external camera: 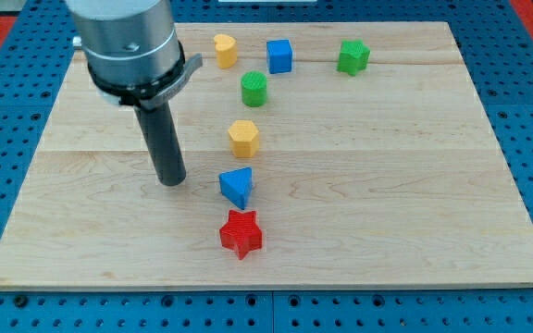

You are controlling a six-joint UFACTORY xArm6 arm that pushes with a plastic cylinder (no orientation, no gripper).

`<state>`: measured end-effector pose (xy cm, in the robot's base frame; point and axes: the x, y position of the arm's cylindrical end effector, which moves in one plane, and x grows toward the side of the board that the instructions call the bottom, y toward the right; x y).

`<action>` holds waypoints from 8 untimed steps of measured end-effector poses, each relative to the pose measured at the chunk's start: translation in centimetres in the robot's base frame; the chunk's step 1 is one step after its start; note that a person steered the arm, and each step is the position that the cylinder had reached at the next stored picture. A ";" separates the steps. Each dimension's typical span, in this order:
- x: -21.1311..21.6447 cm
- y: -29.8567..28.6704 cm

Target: Push the red star closer to the red circle

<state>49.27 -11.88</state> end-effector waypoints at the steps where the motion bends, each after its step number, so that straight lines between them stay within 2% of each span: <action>1: 3.7 -1.9; 2: 11.4 -2.2; 3: 12.6 -0.9; 5: 12.3 14.3; 6: 10.2 13.1; 8: 6.1 5.9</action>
<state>55.32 -5.96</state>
